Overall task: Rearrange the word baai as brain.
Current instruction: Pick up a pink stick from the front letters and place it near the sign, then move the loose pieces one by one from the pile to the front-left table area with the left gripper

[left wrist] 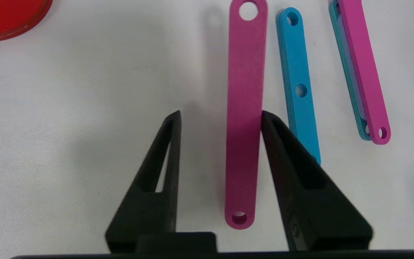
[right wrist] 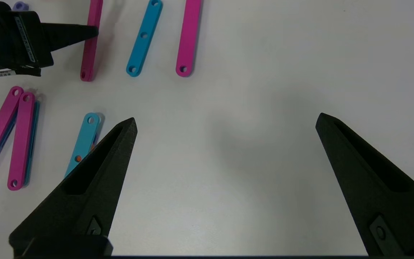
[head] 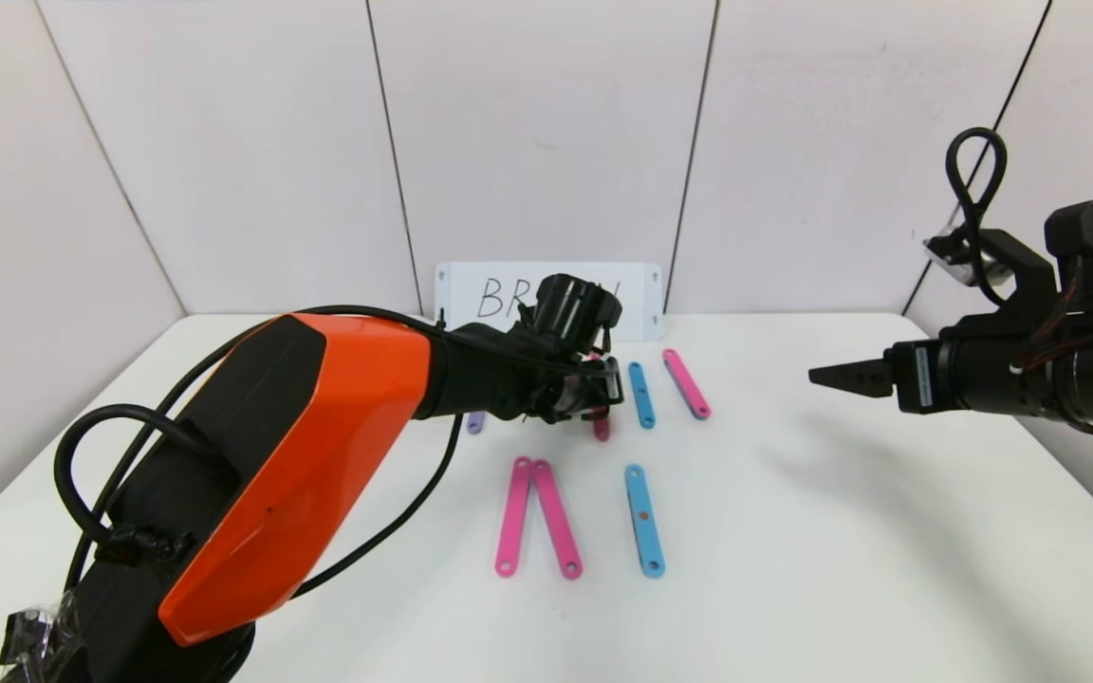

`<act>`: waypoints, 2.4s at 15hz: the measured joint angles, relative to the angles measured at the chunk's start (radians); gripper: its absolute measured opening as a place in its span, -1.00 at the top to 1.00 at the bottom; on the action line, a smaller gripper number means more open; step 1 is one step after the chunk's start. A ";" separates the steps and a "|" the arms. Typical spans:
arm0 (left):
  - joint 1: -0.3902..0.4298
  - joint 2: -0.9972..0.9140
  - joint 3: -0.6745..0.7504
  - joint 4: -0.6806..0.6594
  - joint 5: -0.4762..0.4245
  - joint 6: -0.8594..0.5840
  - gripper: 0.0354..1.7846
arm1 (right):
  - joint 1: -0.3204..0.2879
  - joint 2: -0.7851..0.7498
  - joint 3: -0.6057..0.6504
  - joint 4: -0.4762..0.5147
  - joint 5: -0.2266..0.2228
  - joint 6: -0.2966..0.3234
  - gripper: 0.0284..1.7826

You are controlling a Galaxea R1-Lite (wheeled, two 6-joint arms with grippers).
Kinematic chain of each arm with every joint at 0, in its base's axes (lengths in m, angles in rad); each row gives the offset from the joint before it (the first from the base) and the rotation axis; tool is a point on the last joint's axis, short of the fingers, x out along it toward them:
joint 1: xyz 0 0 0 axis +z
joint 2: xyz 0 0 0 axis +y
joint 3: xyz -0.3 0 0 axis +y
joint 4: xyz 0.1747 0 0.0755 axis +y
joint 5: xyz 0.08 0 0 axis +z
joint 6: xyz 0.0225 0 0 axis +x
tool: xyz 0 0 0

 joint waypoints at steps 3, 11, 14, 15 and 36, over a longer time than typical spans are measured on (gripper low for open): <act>0.000 0.000 0.000 -0.002 0.000 -0.001 -0.52 | 0.000 0.000 0.000 0.000 0.000 0.000 -0.95; 0.000 0.000 0.000 -0.002 0.000 0.000 -0.95 | 0.000 0.001 0.001 0.000 0.000 0.000 -0.95; 0.001 -0.012 0.000 -0.001 0.001 0.000 -0.95 | 0.000 0.000 0.001 0.000 0.001 0.001 -0.95; 0.005 -0.021 0.000 0.000 0.002 0.003 -0.95 | 0.000 -0.001 0.001 0.000 0.001 0.003 -0.95; 0.447 -0.191 0.083 0.312 0.136 0.211 -0.95 | 0.012 0.013 0.015 0.000 0.041 -0.005 -0.95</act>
